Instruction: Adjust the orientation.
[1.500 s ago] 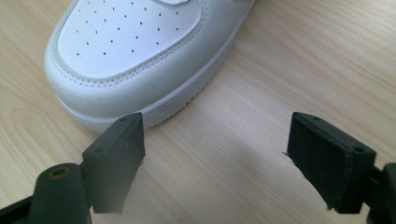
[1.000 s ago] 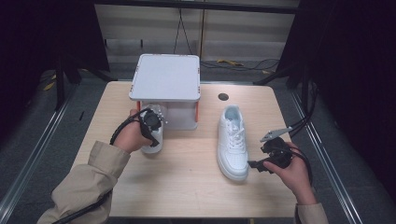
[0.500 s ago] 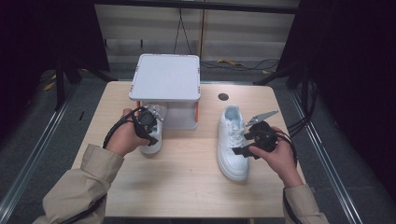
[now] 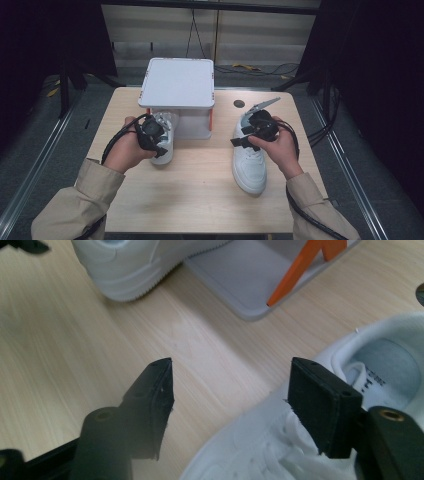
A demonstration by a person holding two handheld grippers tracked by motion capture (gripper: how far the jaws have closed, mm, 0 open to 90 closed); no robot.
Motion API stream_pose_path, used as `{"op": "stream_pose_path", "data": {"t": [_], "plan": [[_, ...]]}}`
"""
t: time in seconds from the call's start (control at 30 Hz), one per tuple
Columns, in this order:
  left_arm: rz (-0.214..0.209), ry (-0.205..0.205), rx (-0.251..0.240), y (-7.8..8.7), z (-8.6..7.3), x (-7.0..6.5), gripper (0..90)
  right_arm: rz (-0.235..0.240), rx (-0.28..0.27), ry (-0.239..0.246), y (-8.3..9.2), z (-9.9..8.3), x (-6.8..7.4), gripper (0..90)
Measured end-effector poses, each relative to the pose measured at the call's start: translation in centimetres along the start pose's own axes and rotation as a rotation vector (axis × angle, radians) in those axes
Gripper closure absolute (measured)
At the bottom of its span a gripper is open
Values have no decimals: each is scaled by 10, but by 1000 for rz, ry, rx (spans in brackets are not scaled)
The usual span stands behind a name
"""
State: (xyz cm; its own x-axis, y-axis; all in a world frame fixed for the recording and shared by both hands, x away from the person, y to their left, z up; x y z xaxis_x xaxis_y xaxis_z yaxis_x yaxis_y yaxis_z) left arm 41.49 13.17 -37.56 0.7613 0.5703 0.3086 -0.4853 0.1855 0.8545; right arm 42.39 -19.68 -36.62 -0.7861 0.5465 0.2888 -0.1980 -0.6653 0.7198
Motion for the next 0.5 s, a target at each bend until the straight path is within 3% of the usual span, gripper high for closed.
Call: {"op": "stream_pose_path", "data": {"t": [0.1, 0.17, 0.23, 0.3, 0.5], "plan": [[-14, -12, 12, -4, -6, -5, 579, 8, -10, -53, -1, 11, 0, 379], [-16, -22, 15, -11, -10, -8, 583, -7, -16, -70, -3, 18, 0, 483], [-32, -20, 23, -16, -14, -11, 585, 8, -21, -74, -6, 27, -1, 532], [-34, -21, 35, -20, -17, -12, 595, -11, -17, -67, -8, 36, -1, 625], [-54, -25, 52, -25, -22, -12, 621, -50, 4, -43, -16, 61, 0, 752]]}}
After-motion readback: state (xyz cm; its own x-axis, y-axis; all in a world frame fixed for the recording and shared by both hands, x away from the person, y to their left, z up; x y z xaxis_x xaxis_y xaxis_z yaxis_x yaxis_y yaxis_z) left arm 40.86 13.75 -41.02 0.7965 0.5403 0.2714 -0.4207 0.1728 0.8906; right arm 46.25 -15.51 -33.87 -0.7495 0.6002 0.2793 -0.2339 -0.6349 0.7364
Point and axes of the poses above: each handheld gripper's, and its own axes: y roughly backward along the jaws, z roughly out of its top, x roughly to its left, the point moved 1 cm from there along -y, roughly forward along the jaws, and after that the axes turned 14 degrees about z, right-handed, at the moved point
